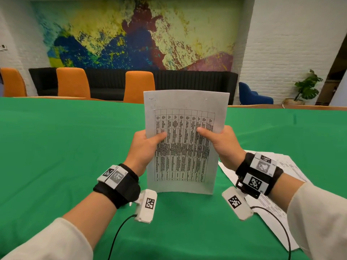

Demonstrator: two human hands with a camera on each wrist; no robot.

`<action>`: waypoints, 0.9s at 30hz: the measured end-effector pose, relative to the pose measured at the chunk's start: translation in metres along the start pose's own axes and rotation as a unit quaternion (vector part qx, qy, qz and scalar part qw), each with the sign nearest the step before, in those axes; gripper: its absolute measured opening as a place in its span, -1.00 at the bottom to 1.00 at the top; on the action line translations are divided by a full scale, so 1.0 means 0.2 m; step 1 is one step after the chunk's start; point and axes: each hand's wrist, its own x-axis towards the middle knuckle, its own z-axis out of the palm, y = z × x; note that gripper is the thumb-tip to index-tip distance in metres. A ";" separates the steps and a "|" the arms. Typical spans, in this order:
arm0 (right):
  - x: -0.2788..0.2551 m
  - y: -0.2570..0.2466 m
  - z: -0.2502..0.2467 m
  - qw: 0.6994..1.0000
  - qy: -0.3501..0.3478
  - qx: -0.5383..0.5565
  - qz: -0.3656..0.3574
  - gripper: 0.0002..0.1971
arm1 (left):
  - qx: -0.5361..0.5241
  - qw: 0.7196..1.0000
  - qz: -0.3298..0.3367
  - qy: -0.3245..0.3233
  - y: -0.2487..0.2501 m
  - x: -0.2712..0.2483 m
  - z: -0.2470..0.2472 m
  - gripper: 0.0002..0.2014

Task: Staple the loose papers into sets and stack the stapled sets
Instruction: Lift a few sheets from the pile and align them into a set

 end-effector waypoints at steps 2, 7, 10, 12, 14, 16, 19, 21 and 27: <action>0.00 0.00 0.00 1.000 -0.002 -0.003 -0.003 -0.83 | 0.000 1.000 0.002 0.003 0.01 0.00 0.00 -0.81; -0.01 0.02 -0.01 1.000 -0.012 0.007 -0.002 -0.82 | 0.004 1.000 -0.013 -0.001 -0.02 -0.01 0.00 -0.83; 0.00 0.02 -0.02 1.000 -0.020 0.005 0.006 -0.83 | 0.008 1.000 -0.020 -0.005 -0.02 -0.01 -0.01 -0.83; 0.00 0.01 -0.02 0.999 -0.031 -0.003 0.016 -0.83 | 0.015 0.999 -0.027 -0.013 -0.02 -0.01 -0.01 -0.84; 0.00 0.00 -0.04 0.999 -0.039 0.001 0.032 -0.83 | 0.021 0.998 -0.046 -0.034 0.00 0.01 -0.03 -0.83; -0.01 -0.01 -0.07 0.997 -0.061 0.010 0.055 -0.80 | 0.004 0.993 -0.096 -0.065 0.02 0.01 -0.06 -0.79; -0.04 0.03 -0.10 0.986 -0.107 0.011 0.131 -0.76 | 0.002 0.977 -0.184 -0.105 -0.01 -0.03 -0.10 -0.75; -0.07 0.12 -0.11 0.972 -0.118 0.016 0.201 -0.67 | 0.075 0.968 -0.194 -0.138 -0.08 -0.06 -0.14 -0.76; -0.15 0.36 -0.16 0.946 -0.107 0.055 0.302 -0.62 | 0.366 0.926 -0.074 -0.052 -0.10 -0.07 -0.33 -0.68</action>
